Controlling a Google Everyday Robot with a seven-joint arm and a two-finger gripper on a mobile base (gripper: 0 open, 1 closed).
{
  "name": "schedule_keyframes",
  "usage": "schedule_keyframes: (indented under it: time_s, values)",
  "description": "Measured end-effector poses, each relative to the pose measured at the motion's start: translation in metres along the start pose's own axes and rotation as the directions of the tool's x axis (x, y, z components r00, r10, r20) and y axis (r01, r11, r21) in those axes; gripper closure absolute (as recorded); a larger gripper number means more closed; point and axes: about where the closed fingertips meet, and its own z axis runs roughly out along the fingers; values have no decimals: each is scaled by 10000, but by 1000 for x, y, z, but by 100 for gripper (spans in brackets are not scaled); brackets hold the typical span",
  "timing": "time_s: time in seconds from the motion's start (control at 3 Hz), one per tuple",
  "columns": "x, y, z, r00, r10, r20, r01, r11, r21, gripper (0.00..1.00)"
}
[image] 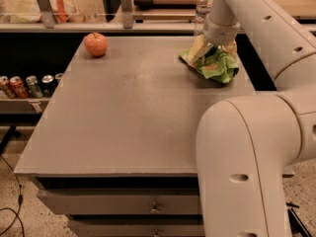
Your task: Pick green rice chip bag
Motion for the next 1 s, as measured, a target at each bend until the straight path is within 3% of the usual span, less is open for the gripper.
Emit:
schedule_keyframes:
  time_s: [1.0]
  values:
    - [2, -6, 5, 9995, 276, -136, -276, 9996, 62, 92]
